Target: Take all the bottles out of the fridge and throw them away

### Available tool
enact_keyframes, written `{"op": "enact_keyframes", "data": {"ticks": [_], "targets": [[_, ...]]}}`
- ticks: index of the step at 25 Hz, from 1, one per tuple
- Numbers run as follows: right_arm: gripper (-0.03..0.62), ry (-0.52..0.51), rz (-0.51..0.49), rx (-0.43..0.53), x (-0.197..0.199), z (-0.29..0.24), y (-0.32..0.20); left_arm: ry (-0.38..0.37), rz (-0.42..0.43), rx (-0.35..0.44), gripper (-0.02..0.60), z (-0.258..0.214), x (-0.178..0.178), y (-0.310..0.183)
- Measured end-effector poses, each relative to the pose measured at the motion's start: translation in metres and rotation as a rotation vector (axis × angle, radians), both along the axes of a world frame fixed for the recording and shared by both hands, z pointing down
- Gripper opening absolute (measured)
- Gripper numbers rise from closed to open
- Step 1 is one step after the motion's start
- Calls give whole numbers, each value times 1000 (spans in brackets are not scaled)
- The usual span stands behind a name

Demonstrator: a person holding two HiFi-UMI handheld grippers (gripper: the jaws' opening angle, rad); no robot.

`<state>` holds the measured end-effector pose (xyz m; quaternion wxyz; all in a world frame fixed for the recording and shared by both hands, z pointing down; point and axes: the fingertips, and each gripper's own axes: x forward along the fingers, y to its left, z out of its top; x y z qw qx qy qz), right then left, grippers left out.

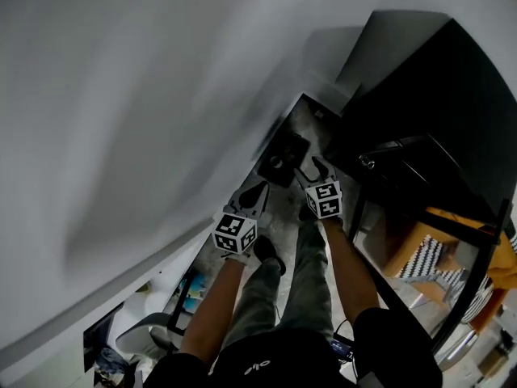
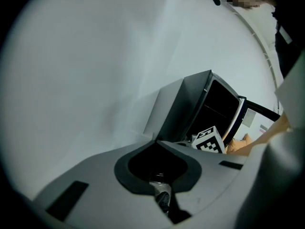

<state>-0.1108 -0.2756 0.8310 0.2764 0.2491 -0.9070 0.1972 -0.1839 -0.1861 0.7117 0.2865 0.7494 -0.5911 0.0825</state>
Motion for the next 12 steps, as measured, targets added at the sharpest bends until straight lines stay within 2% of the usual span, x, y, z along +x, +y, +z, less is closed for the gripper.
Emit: {"op": "enact_keyframes", "data": {"ticks": [3,7,12], "targets": [[261,-28,36,27,20,-53,21,-15,16,40,6,-40,4,12],[126,-56,95,97,44,-129,53,-31,52,98,6,-93,15,35],[10,-104,152,173,62,-212,99,-16,81,159,6,-152,26,69]]}}
